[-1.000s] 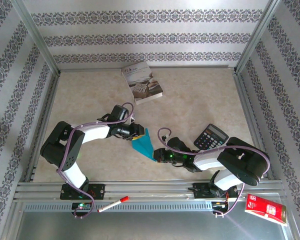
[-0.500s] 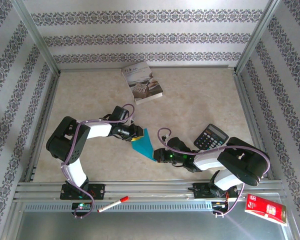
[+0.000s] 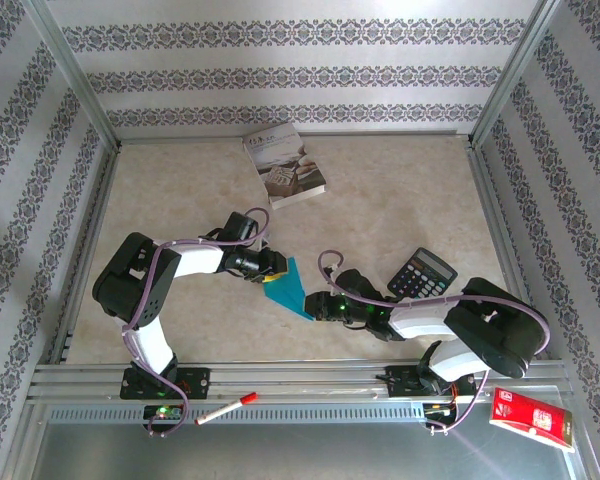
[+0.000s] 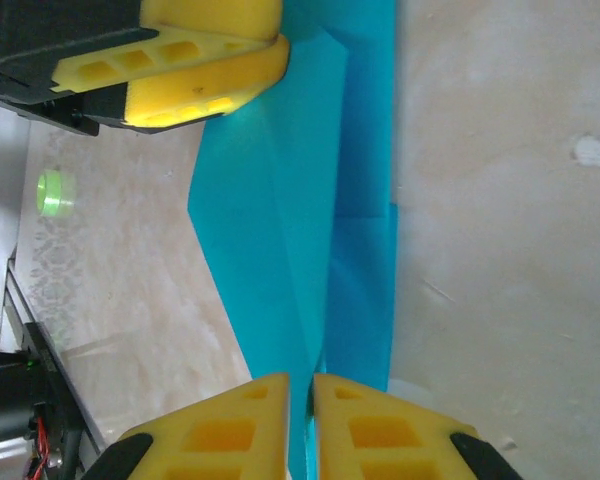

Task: Fold a paper plane with a square sheet of paper (pick it up from the middle)
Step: Perform the fourth fold on the wing at the bottom-center of the table.

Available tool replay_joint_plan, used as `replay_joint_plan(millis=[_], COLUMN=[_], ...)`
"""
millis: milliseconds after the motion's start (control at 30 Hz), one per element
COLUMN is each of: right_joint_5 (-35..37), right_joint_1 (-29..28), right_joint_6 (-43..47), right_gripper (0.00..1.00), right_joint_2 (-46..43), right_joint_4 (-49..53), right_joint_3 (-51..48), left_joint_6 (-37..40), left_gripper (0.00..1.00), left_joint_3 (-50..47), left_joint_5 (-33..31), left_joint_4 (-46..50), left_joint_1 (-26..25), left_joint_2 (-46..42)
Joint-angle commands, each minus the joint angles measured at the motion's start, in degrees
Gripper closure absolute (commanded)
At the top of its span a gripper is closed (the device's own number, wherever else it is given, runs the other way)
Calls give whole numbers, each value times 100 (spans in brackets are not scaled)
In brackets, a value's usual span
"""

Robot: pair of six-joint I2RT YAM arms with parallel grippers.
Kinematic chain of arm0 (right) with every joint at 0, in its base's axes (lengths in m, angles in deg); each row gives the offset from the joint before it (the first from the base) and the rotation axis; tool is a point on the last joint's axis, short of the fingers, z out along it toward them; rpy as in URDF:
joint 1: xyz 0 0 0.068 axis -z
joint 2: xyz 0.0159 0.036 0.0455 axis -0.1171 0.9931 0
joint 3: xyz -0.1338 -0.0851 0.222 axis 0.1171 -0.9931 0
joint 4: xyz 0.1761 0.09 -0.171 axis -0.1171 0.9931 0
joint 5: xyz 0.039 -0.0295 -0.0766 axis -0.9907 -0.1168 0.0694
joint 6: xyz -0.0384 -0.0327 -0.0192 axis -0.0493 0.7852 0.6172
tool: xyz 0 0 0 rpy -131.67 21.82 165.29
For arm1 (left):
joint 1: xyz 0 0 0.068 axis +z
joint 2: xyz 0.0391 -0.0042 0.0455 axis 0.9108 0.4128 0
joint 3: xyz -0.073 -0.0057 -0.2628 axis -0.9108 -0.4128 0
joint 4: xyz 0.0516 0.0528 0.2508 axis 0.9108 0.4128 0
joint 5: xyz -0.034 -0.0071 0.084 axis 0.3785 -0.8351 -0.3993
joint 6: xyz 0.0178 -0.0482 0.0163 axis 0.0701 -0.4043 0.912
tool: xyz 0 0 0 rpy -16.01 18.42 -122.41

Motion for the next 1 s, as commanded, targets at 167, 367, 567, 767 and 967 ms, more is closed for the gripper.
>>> replay_joint_plan(millis=[167, 367, 567, 767, 967], right_joint_5=[-212, -300, -403, -314, -278], right_joint_1=[8, -32, -8, -21, -46], right_joint_6=[-25, 15, 118, 15, -35], right_gripper=[92, 95, 92, 85, 85], right_joint_2=[222, 264, 197, 357, 555], right_joint_4=[-147, -293, -609, -316, -406], right_joint_3=[143, 103, 14, 94, 151], left_joint_6=[141, 122, 115, 138, 163], left_gripper=[67, 67, 67, 67, 67], left_joint_3=[-114, -151, -183, -185, -152], left_joint_5=[-89, -182, -220, -226, -215], left_joint_4=[-15, 4, 14, 31, 75], left_joint_1=[71, 62, 68, 70, 62], left_joint_2=[135, 125, 127, 125, 109])
